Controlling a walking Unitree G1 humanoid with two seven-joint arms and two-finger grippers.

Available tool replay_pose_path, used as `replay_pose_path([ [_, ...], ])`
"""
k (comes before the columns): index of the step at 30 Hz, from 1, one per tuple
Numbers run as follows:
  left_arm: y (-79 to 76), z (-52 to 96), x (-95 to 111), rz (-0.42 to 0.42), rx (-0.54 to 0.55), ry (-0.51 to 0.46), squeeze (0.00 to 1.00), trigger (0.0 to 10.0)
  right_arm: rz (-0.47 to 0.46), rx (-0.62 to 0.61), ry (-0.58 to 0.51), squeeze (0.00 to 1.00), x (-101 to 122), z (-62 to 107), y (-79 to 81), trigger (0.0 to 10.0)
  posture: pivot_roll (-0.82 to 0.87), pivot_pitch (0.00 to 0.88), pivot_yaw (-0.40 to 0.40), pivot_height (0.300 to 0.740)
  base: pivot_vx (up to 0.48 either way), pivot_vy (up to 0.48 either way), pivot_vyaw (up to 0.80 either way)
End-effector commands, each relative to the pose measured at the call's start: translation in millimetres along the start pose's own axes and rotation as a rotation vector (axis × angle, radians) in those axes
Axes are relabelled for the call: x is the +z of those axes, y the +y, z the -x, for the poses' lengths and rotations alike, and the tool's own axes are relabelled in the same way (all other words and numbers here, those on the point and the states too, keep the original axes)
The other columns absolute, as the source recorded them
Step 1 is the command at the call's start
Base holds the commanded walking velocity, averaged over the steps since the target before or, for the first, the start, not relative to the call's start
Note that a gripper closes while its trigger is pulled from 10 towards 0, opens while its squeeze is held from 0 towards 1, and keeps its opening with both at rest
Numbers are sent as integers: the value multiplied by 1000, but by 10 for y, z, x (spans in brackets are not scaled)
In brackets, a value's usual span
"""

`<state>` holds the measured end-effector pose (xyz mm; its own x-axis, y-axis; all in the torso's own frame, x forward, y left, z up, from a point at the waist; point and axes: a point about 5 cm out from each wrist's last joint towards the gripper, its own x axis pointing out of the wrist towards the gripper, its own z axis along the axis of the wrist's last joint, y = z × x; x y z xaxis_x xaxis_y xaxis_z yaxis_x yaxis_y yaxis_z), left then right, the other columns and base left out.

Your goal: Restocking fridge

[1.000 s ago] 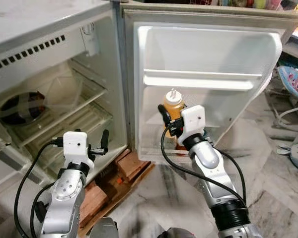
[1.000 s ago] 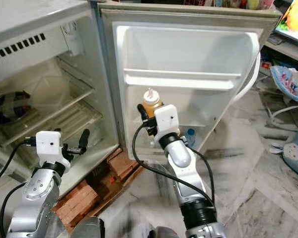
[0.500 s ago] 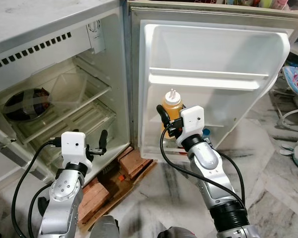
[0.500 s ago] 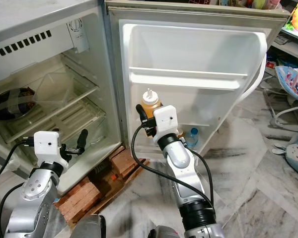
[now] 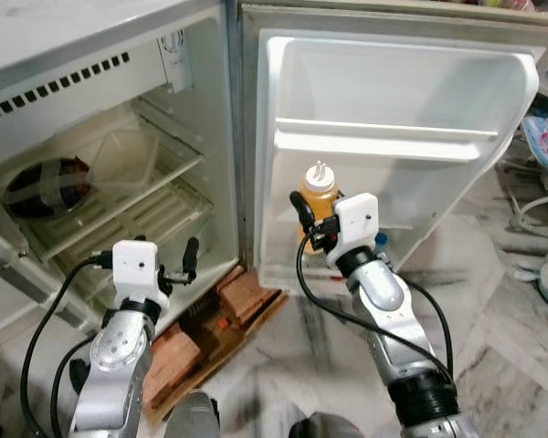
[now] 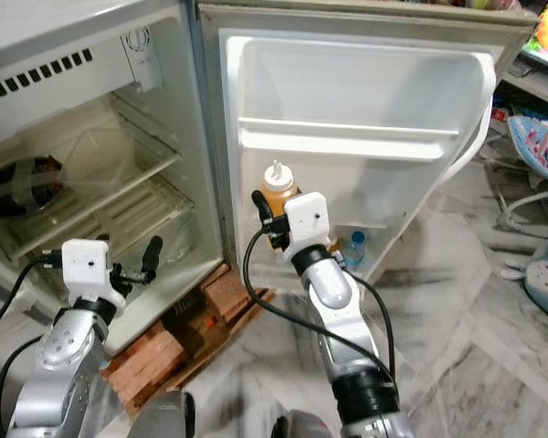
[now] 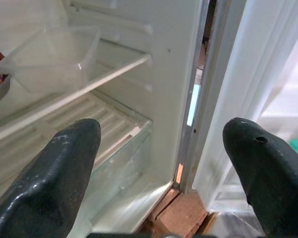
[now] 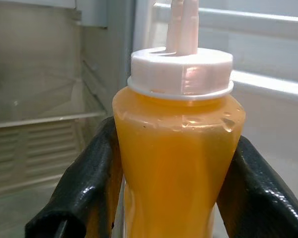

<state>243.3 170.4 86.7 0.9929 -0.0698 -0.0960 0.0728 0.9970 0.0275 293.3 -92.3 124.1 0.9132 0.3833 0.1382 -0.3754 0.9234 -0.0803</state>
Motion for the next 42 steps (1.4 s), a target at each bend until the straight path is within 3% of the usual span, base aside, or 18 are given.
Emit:
replay_pose_path([
  [1,-5,20,-14,0,-4,12,0,10000,-8,-2,-8,0,24,8,-8,10000,133,118,-31,650,0,0,0],
  [8,-3,8,-5,3,2,7,0,10000,-6,2,-5,0,22,-6,-12,10000,134,129,-36,630,0,0,0],
  [11,58,-6,3,-10,69,8,0,10000,-5,5,-4,0,16,-15,-10,10000,137,124,-36,610,0,0,0],
  [20,23,-2,19,3,22,-4,0,10000,-10,4,-5,0,16,-19,11,10000,138,122,-34,605,0,0,0],
  [42,0,11,17,-3,3,-8,0,10000,-4,3,-2,0,7,-2,8,10000,134,127,-31,605,343,0,0],
])
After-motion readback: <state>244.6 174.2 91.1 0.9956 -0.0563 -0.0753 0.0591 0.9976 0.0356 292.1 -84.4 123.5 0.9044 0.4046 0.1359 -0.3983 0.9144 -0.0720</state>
